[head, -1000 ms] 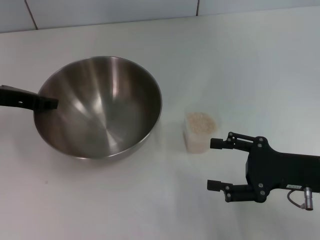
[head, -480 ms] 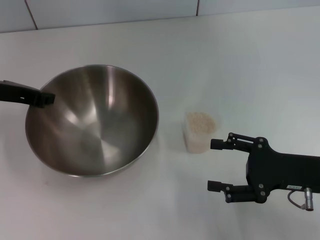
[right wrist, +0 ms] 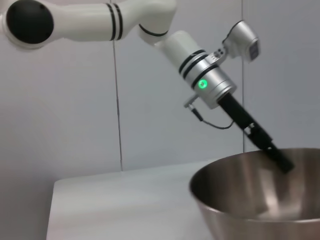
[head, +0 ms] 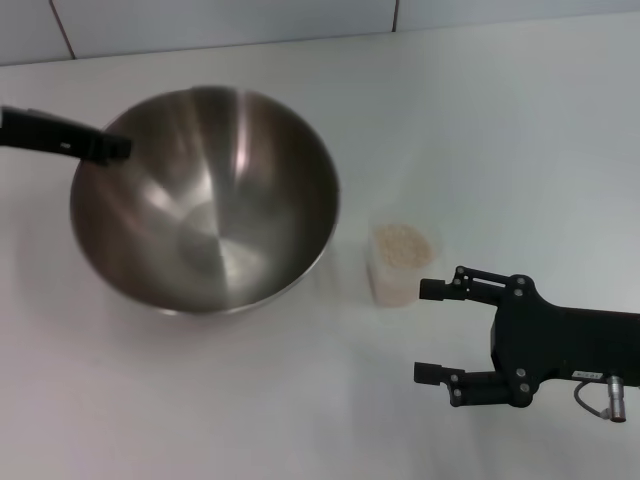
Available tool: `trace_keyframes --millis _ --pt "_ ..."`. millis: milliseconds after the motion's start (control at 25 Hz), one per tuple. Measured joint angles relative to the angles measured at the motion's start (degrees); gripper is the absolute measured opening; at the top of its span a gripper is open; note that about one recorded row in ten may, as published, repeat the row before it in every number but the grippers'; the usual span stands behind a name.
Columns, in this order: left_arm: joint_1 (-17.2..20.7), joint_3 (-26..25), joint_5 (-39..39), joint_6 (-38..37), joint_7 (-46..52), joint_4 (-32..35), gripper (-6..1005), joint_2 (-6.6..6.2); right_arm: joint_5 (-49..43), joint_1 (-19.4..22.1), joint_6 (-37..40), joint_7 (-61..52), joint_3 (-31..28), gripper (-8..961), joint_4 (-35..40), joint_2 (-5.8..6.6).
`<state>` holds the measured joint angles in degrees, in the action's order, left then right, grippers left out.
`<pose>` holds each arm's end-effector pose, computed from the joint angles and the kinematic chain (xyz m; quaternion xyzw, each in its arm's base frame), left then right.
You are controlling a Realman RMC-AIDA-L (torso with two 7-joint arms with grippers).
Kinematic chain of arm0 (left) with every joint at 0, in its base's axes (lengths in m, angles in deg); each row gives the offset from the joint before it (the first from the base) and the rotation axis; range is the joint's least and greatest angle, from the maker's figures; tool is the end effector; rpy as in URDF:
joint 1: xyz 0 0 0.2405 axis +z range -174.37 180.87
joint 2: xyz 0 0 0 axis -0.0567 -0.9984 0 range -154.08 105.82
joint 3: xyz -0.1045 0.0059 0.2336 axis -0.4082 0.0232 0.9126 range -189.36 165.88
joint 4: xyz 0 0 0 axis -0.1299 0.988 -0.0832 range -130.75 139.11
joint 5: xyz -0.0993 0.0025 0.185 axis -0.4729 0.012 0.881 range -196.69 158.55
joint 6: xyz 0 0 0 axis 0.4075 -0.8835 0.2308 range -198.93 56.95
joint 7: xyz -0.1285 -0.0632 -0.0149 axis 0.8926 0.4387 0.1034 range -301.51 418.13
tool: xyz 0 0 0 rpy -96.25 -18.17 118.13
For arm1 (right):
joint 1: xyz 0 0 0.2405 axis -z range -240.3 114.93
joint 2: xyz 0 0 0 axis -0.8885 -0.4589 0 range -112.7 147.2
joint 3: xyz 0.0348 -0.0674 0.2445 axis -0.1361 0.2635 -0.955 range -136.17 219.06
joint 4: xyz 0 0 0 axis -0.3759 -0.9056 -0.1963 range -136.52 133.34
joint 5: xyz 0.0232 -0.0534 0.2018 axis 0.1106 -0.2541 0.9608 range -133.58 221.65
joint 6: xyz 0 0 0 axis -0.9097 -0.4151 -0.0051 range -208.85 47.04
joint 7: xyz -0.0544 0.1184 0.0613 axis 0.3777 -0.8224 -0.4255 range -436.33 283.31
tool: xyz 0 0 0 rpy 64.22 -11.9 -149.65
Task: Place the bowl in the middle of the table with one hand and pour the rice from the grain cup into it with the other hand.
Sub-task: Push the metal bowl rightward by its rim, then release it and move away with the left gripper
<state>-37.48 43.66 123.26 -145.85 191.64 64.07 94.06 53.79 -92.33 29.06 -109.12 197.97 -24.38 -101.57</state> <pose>-0.2079 0.4153 0.0339 -0.8937 -0.3765 0.0030 0.2440 0.3054 0.2259 -0.0200 -0.9350 0.0694 0.3228 0.1294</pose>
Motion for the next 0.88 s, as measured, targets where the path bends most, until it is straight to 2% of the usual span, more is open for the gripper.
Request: trace_keyframes --millis 160,200,320,880 --pt "-2.63 -1.46 0.67 1.58 -1.28 -3.90 46 -0.55 0.00 -0.05 -0.01 0.00 0.00 769 0.06 0.00" --pt "-4.03 -1.77 0.82 2.92 -1.88 -6.86 53 -1.12 0.00 -0.05 -0.02 0.00 0.00 768 0.07 0.00" --pt "-4.55 -1.77 0.84 3.71 -2.23 -8.07 72 -1.28 0.00 -0.06 -0.03 0.00 0.00 767 0.05 0.00" --pt "-3.33 -1.52 1.26 5.47 -2.40 -7.37 160 -0.45 0.05 0.08 -0.05 0.00 0.00 761 0.11 0.00"
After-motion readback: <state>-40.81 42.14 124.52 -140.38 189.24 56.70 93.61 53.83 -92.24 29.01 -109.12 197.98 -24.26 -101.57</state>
